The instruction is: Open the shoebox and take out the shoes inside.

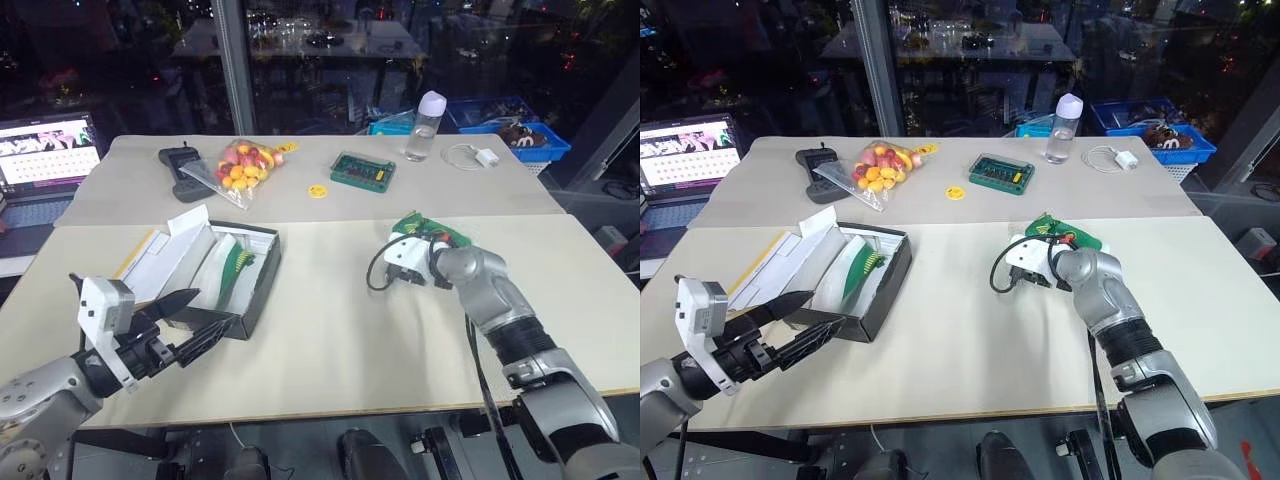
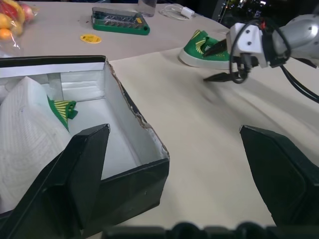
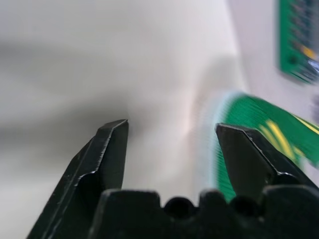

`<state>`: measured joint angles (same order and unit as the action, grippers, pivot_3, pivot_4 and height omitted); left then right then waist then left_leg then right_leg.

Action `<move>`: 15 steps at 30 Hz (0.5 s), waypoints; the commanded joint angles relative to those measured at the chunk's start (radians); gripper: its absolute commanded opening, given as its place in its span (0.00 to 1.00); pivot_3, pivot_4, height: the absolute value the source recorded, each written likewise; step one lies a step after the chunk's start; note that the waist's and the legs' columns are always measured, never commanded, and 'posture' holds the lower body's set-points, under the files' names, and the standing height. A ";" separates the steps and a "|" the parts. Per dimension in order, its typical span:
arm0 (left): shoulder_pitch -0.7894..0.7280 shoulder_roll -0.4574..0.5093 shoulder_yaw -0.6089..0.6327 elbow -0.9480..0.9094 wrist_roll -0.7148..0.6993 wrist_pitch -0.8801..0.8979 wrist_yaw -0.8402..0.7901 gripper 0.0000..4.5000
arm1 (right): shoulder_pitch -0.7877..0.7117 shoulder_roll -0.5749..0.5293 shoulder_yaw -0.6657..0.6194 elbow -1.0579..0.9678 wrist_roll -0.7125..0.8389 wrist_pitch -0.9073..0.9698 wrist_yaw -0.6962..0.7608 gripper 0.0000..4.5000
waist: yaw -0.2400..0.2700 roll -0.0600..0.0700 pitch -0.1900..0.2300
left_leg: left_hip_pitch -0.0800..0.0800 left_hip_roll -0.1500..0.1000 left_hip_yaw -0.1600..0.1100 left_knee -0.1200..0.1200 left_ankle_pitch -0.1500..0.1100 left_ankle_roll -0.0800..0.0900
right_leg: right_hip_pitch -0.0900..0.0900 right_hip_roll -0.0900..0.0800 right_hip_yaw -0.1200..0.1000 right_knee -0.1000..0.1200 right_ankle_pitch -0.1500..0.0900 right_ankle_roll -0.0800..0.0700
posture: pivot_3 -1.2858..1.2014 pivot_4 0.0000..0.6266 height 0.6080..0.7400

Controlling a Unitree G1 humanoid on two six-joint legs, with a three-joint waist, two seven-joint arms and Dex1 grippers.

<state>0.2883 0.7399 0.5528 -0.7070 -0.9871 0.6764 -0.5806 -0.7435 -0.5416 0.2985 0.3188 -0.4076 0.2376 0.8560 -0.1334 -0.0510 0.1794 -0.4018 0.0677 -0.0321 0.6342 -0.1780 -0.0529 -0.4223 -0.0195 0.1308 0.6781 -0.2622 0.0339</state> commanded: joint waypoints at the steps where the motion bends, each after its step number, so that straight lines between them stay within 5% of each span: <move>1: -0.006 0.002 0.020 -0.022 -0.014 -0.014 0.006 1.00 | -0.081 -0.012 -0.074 -0.177 0.185 0.051 0.179 0.78 | 0.002 0.002 0.002 | -0.001 0.000 0.000 0.000 0.000 0.000 | -0.001 0.000 0.000 0.000 0.000 0.000 | 0.52 0.24 0.79; 8: 0.029 -0.001 0.062 -0.031 -0.028 -0.009 0.016 1.00 | -0.367 0.133 -0.088 -0.183 0.406 -0.015 0.279 0.78 | 0.001 0.008 0.010 | -0.003 0.001 -0.001 -0.002 0.000 0.000 | -0.003 0.000 -0.002 0.000 0.003 0.005 | 0.52 0.24 0.79; 15: 0.054 0.000 0.094 -0.041 -0.062 -0.004 0.032 1.00 | -0.512 0.341 0.148 0.051 0.276 -0.409 0.267 0.78 | 0.008 0.009 0.010 | -0.006 0.001 -0.002 -0.005 0.000 0.000 | -0.004 0.000 -0.004 -0.004 0.001 0.004 | 0.52 0.24 0.79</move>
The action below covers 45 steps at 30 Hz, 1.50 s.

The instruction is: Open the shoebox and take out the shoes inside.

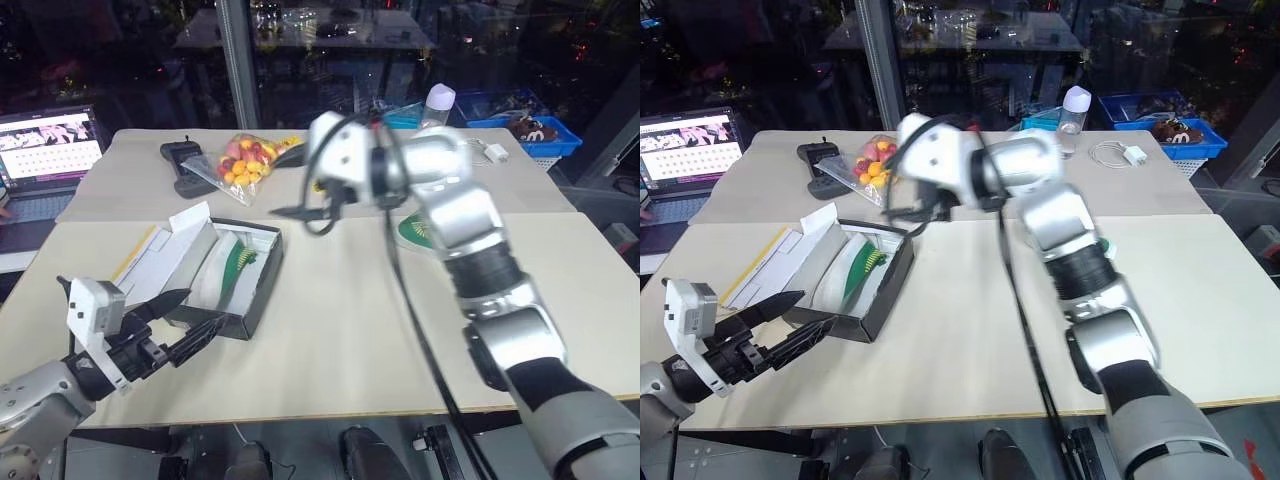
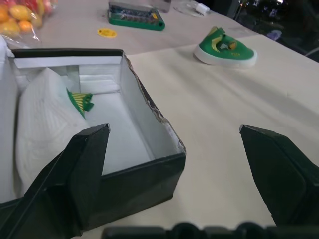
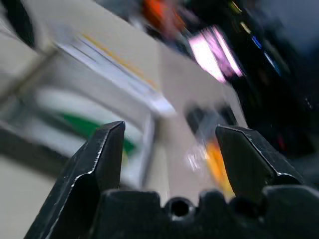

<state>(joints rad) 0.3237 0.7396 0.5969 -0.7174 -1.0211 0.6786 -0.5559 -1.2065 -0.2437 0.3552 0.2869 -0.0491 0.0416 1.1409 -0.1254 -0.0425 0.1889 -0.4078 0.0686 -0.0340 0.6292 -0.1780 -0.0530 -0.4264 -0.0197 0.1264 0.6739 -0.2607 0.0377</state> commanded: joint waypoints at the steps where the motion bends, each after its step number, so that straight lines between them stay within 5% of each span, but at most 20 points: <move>1: 0.036 -0.002 0.069 -0.033 -0.039 -0.005 0.004 1.00 | -0.060 0.059 0.135 0.132 -0.130 -0.292 -0.038 0.78 | 0.003 0.000 0.000 | -0.001 0.000 0.000 0.000 0.000 0.000 | -0.001 0.000 0.000 0.000 0.000 0.000 | 0.52 0.24 0.79; 9: 0.216 -0.032 0.224 -0.069 -0.085 -0.013 -0.025 1.00 | -0.175 0.137 0.248 0.453 -0.319 -0.637 -0.206 0.78 | 0.005 0.000 0.000 | -0.008 0.000 0.000 -0.001 0.000 0.000 | -0.006 -0.002 -0.002 -0.003 0.001 -0.002 | 0.52 0.24 0.79; 20: 0.391 -0.103 0.399 -0.064 -0.065 -0.073 -0.056 1.00 | -0.286 0.250 0.335 0.727 -0.526 -0.837 -0.447 0.78 | -0.001 -0.001 0.000 | -0.008 0.000 0.000 -0.002 0.000 0.000 | -0.011 -0.001 -0.002 0.002 -0.003 -0.008 | 0.52 0.24 0.79; 34: 0.398 -0.104 0.395 -0.106 -0.092 -0.090 -0.020 1.00 | -0.317 0.350 0.463 0.901 -0.755 -0.855 -0.709 0.78 | -0.002 -0.001 0.000 | -0.008 0.000 0.000 -0.001 0.000 0.000 | -0.011 -0.001 -0.002 0.005 -0.004 -0.010 | 0.52 0.24 0.79; 45: 0.374 -0.094 0.362 -0.110 -0.100 -0.087 -0.007 1.00 | -0.300 0.343 0.495 0.949 -0.807 -0.867 -0.743 0.78 | -0.002 -0.001 0.000 | -0.006 0.000 -0.002 0.003 0.000 0.000 | -0.010 -0.001 -0.003 0.008 -0.004 -0.011 | 0.52 0.24 0.79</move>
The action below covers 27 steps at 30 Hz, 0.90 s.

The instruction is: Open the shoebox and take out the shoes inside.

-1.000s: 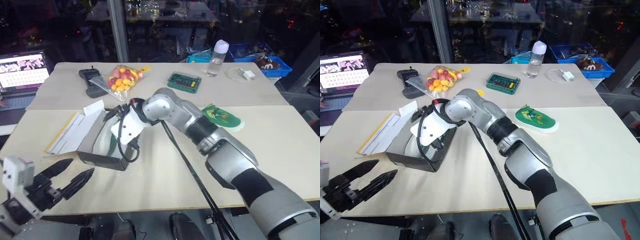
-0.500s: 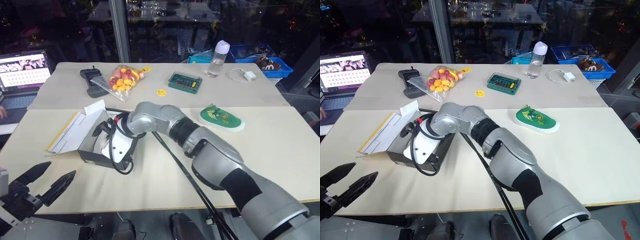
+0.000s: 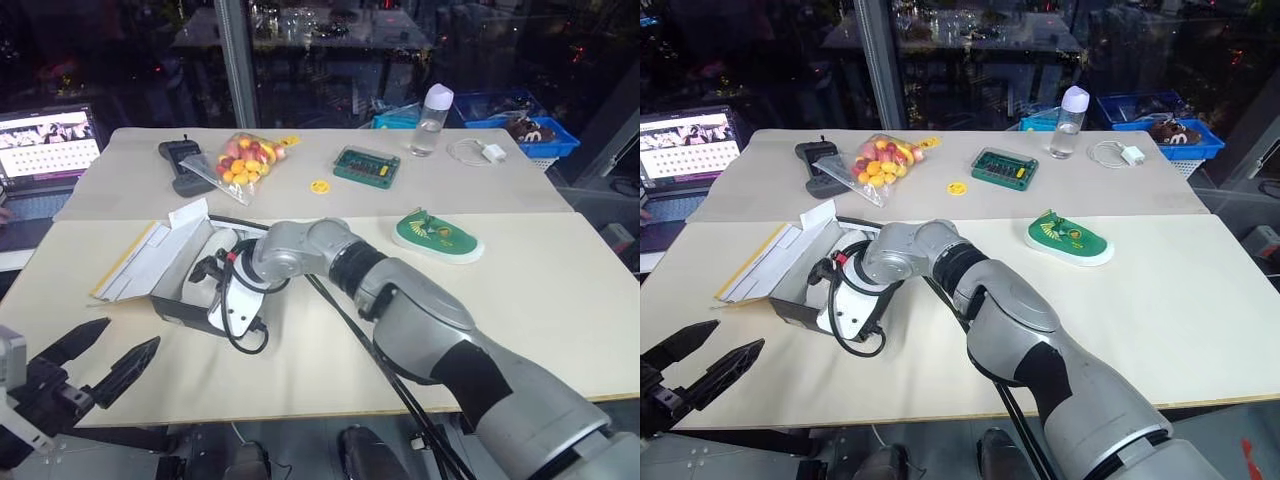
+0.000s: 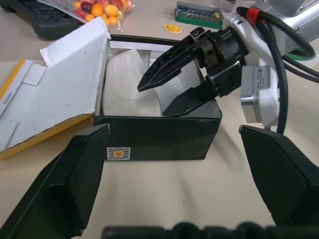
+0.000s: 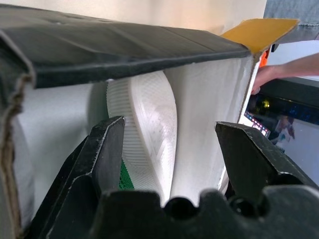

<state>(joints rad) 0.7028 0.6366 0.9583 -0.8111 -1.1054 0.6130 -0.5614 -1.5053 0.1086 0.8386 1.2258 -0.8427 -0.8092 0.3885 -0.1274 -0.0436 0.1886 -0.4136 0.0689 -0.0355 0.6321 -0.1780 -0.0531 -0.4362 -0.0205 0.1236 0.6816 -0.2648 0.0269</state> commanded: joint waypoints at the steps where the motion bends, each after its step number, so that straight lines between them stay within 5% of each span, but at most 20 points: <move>1: -0.007 0.010 0.000 -0.014 -0.016 -0.022 -0.002 1.00 | -0.004 -0.014 0.008 0.010 -0.009 -0.023 0.017 0.78 | 0.000 0.000 0.000 | 0.000 0.000 0.000 0.000 0.000 0.000 | 0.000 0.000 0.000 0.000 0.000 0.000 | 0.52 0.24 0.79; 15: -0.064 0.033 -0.045 0.002 -0.012 -0.013 0.008 1.00 | -0.085 -0.099 -0.012 0.028 -0.015 -0.023 0.001 0.78 | 0.000 -0.003 -0.001 | -0.002 0.000 -0.001 0.001 0.000 0.000 | -0.001 0.000 -0.001 0.000 0.001 0.001 | 0.52 0.24 0.79; 27: -0.069 0.033 -0.057 -0.016 -0.019 -0.012 0.037 1.00 | -0.021 -0.029 0.025 0.058 -0.064 0.018 -0.069 0.78 | 0.002 -0.004 -0.002 | -0.002 0.000 -0.001 0.000 0.000 0.000 | -0.001 0.000 -0.002 0.000 0.001 0.003 | 0.52 0.24 0.79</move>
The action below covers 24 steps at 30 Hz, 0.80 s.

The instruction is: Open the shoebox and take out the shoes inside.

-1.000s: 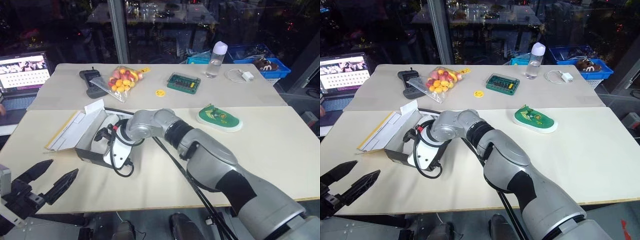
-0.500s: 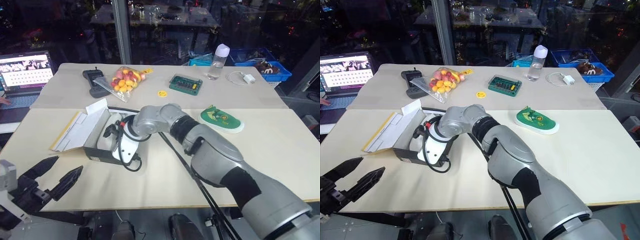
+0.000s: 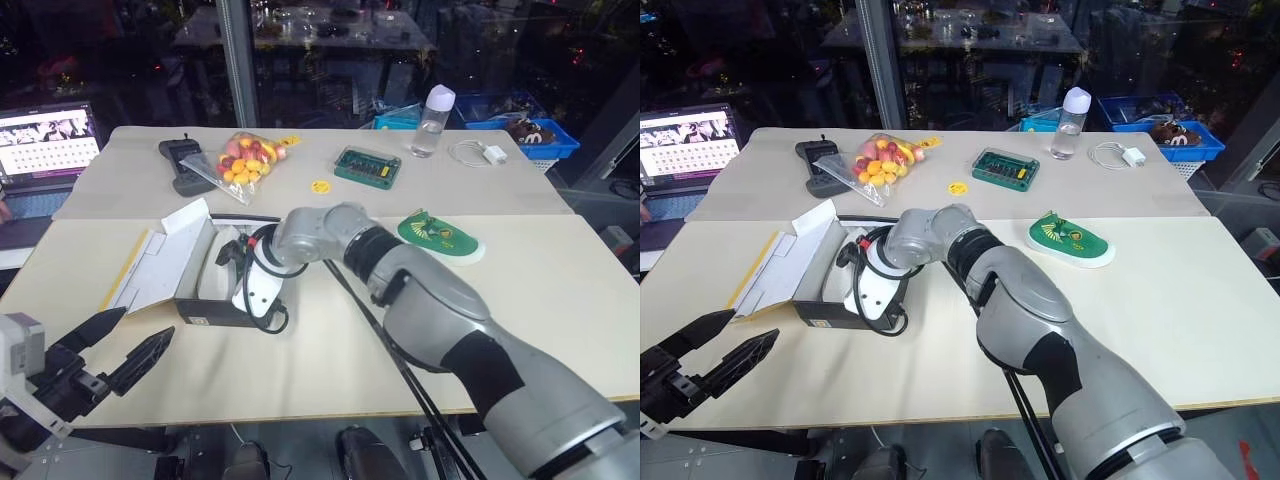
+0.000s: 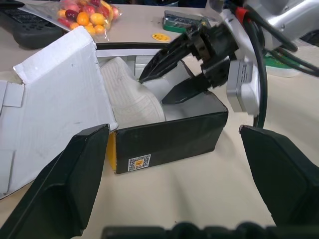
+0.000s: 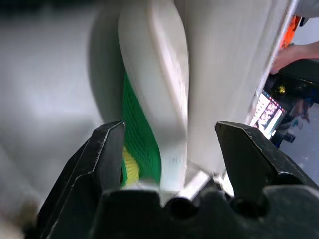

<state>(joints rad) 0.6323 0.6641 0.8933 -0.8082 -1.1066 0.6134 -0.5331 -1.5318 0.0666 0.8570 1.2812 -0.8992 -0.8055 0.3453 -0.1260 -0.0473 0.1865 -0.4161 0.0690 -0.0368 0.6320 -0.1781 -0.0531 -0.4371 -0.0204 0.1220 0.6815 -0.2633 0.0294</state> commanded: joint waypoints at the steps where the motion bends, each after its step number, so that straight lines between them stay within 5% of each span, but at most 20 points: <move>1: 0.002 0.006 0.009 -0.019 -0.018 -0.013 0.010 1.00 | 0.010 0.017 0.007 0.005 -0.010 0.016 -0.027 0.78 | 0.001 0.000 0.000 | 0.000 0.000 0.000 0.000 0.000 0.000 | 0.000 0.000 0.000 0.000 0.000 0.000 | 0.52 0.24 0.79; 8: 0.004 0.004 0.007 -0.025 -0.021 -0.014 0.023 1.00 | 0.017 0.026 -0.014 0.014 0.001 0.021 -0.019 0.78 | 0.003 0.000 0.000 | 0.000 0.000 0.000 0.000 0.000 0.000 | 0.000 0.000 -0.001 0.000 0.000 0.001 | 0.52 0.24 0.79; 17: -0.019 0.011 -0.026 -0.023 -0.012 -0.016 0.035 1.00 | -0.005 0.007 -0.119 -0.006 0.113 -0.050 0.062 0.17 | 0.003 0.001 0.001 | 0.000 0.000 -0.001 0.000 0.000 0.000 | 0.001 0.000 -0.001 0.000 0.000 0.002 | 0.52 0.24 0.79; 24: -0.043 0.020 -0.051 -0.021 -0.002 -0.014 0.045 1.00 | -0.014 -0.017 -0.252 -0.032 0.269 -0.086 0.166 0.10 | 0.001 0.001 0.000 | 0.000 0.000 -0.001 0.000 0.000 0.000 | 0.001 0.000 -0.001 0.000 0.001 0.003 | 0.52 0.24 0.79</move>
<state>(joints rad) 0.5939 0.6743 0.8414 -0.8098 -1.1057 0.6133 -0.4917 -1.5185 0.0618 0.6642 1.2906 -0.6988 -0.8777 0.5096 -0.1247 -0.0467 0.1870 -0.4163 0.0691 -0.0382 0.6322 -0.1781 -0.0531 -0.4361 -0.0204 0.1206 0.6815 -0.2618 0.0322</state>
